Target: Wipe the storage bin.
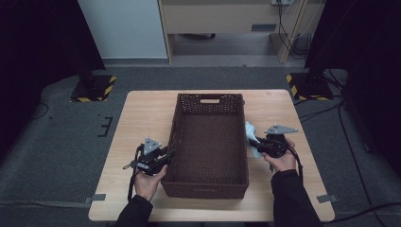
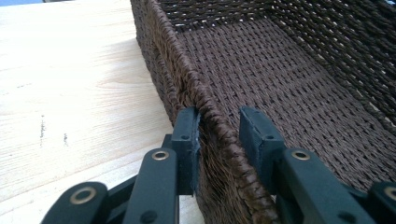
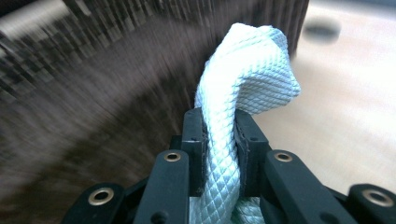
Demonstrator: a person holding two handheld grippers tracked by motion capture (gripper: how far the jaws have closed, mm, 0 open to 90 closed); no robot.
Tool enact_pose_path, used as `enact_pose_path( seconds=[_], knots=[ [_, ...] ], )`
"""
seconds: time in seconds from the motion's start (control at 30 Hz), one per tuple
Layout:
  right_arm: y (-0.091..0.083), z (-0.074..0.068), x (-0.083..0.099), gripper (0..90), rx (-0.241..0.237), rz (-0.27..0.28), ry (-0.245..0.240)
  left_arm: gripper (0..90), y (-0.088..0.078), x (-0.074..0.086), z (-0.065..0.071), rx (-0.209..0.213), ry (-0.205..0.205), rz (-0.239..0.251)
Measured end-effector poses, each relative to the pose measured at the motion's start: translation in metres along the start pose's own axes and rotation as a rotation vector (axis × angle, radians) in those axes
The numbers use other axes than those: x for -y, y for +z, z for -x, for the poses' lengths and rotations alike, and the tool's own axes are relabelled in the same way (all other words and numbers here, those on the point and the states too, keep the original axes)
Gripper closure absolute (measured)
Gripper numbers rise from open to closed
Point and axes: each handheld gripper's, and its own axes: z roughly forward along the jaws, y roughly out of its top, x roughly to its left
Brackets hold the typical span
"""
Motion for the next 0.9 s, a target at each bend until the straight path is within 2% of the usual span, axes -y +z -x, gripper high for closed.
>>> enact_pose_path(
  seconds=[0.07,0.13,0.27,0.37,0.47,0.63,0.73,0.83,0.9],
  knots=[
    [-0.013,-0.005,-0.009,77.4,-0.018,0.055,-0.011,67.9,0.001,-0.001,0.001,-0.008,0.0,0.0],
    [-0.018,-0.011,-0.014,77.4,-0.038,0.071,-0.027,68.0,0.002,-0.002,0.002,-0.018,-0.001,0.0],
    [-0.009,-0.015,-0.011,77.6,-0.014,0.026,-0.056,68.0,0.006,-0.003,0.001,-0.025,-0.006,0.004],
    [-0.004,-0.01,-0.005,77.6,-0.009,0.028,-0.031,68.0,0.007,-0.004,0.0,-0.024,-0.011,0.011],
    [0.001,-0.006,0.002,77.7,0.004,-0.014,-0.023,67.9,0.008,-0.004,0.0,-0.023,-0.009,0.016],
    [0.03,-0.003,0.025,77.6,0.008,-0.172,-0.02,66.5,0.008,-0.004,-0.001,-0.02,0.005,0.027],
    [0.042,-0.002,0.036,77.6,0.01,-0.23,-0.003,60.6,0.008,-0.004,-0.002,-0.029,0.004,0.034],
    [0.044,0.0,0.039,77.4,0.004,-0.237,0.024,49.8,0.005,-0.005,-0.006,-0.014,-0.013,0.053],
    [0.038,0.0,0.035,77.3,0.013,-0.224,0.017,46.4,0.0,-0.006,-0.008,0.002,-0.014,0.064]
  ],
)
